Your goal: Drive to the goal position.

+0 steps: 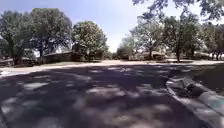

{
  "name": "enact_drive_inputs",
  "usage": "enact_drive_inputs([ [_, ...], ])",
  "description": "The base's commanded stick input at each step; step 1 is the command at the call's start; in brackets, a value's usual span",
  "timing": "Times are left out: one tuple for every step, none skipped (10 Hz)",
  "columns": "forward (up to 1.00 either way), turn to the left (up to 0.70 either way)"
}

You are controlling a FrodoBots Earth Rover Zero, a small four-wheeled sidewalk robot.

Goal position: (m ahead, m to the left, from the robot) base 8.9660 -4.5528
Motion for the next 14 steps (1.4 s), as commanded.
enact_drive_inputs([
  [0.7, 0.28],
  [0.7, 0.35],
  [0.7, 0.35],
  [0.7, 0.35],
  [0.7, 0.1],
  [0.7, 0.0],
  [0.7, 0.0],
  [0.7, 0.0],
  [0.7, 0.0],
  [0.7, 0.0],
  [0.7, 0.0],
  [0.7, 0.0],
  [0.7, 0.0],
  [0.7, -0.05],
])
